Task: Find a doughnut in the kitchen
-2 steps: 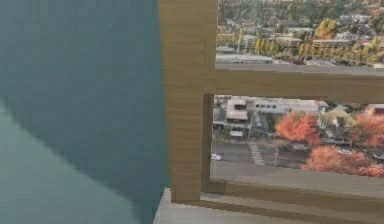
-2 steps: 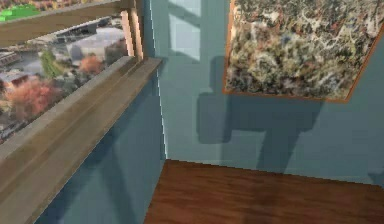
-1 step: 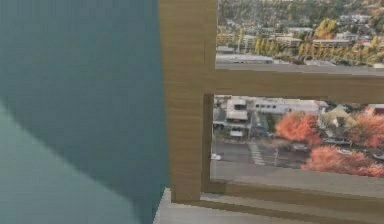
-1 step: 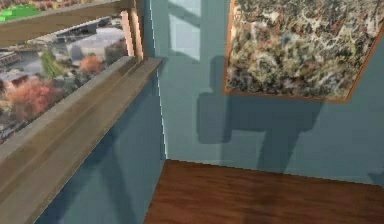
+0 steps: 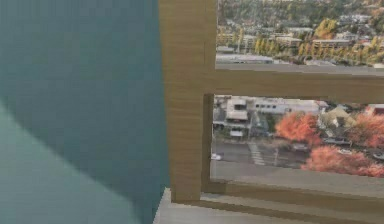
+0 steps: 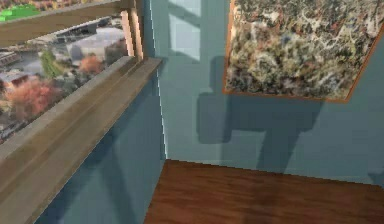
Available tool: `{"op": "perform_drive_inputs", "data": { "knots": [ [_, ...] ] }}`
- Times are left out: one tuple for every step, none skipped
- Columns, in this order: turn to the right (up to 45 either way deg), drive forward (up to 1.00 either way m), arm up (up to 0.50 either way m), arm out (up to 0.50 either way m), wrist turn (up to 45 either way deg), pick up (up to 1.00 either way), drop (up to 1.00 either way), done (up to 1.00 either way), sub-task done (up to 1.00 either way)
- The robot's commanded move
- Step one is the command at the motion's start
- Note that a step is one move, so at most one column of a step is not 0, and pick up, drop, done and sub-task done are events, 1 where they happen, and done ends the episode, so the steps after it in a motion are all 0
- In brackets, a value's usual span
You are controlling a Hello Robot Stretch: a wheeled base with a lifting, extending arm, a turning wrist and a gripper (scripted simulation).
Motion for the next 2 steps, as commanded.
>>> {"op": "perform_drive_inputs", "data": {
  "knots": [
    [-45.0, 0.00, 0.00, 0.00, 0.0, 0.00, 0.00, 0.00, 0.00],
    [45.0, 0.00, 0.00, 0.00, 0.0, 0.00, 0.00, 0.00, 0.00]
  ]
}}
